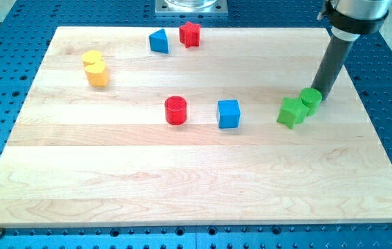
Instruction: Move the red star vertically to the cube
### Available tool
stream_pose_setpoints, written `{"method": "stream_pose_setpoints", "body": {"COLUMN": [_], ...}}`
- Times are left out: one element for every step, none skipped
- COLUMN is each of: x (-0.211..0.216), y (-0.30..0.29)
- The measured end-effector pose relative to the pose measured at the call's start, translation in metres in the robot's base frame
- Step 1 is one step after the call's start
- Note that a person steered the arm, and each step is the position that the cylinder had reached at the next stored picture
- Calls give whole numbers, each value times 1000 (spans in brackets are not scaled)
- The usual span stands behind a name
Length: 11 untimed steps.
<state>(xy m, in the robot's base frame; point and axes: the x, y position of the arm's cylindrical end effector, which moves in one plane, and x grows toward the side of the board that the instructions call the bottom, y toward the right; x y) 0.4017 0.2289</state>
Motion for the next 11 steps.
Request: {"method": "stream_pose_setpoints", "body": {"x": [7, 19, -50, -138, -199, -209, -205, -159, -102, -152, -142], "y": [4, -44, -48, -53, -123, -190, -256, -285, -272, -289, -262]}}
